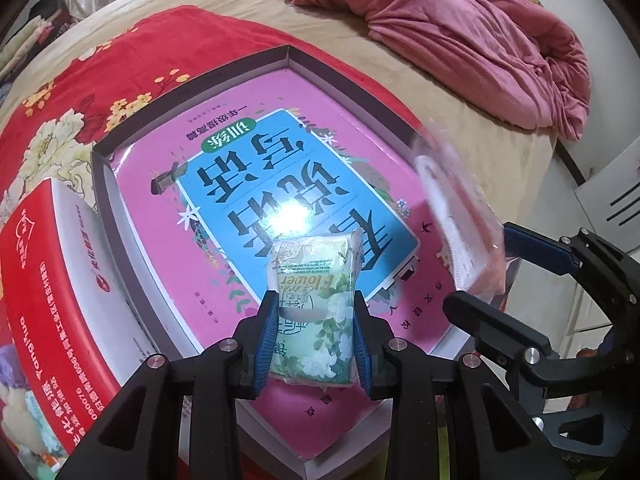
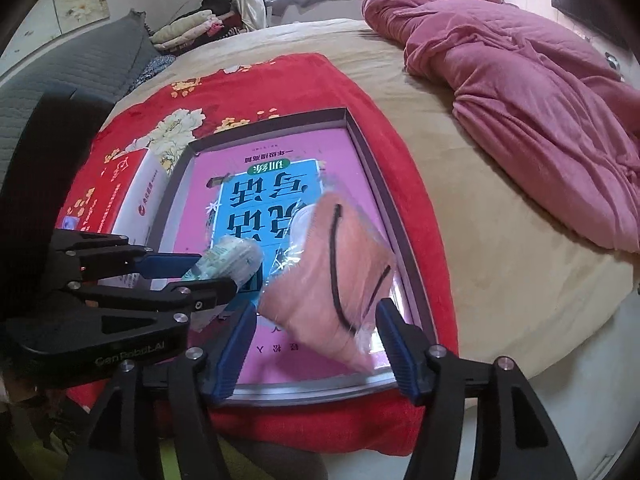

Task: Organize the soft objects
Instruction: 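Release the wipes pack onto the book with left tool while right tool releases the mask bag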

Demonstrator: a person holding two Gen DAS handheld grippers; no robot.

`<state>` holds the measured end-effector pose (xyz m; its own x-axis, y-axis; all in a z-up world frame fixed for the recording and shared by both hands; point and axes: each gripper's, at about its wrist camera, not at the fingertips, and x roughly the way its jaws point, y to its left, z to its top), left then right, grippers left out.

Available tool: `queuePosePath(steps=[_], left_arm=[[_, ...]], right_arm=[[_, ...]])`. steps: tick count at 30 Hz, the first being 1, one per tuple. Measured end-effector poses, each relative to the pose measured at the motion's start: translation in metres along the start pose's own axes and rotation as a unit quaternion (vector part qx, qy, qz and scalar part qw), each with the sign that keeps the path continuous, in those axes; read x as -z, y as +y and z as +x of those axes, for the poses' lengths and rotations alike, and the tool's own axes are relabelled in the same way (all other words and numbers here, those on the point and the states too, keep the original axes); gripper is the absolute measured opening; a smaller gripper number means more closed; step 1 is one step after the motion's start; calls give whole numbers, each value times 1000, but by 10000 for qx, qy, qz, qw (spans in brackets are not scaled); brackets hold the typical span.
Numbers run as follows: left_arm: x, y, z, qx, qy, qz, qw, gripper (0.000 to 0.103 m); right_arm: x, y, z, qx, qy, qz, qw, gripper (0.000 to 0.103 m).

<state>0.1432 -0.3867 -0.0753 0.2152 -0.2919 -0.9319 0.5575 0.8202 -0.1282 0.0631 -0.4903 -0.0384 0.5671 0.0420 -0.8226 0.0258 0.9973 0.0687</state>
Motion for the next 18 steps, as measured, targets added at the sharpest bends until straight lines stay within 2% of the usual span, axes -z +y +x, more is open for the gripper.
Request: queuePosePath(steps=[12,18], left_arm=[[-2,-1,2,-46,67,-2,10000,37],[-2,-2,2,-113,101,40,9999,39]], right_arm=[[1,1,-22,-114,-240,112,9996,62],[-1,-4,-33,-20,-359,241,9991,62]])
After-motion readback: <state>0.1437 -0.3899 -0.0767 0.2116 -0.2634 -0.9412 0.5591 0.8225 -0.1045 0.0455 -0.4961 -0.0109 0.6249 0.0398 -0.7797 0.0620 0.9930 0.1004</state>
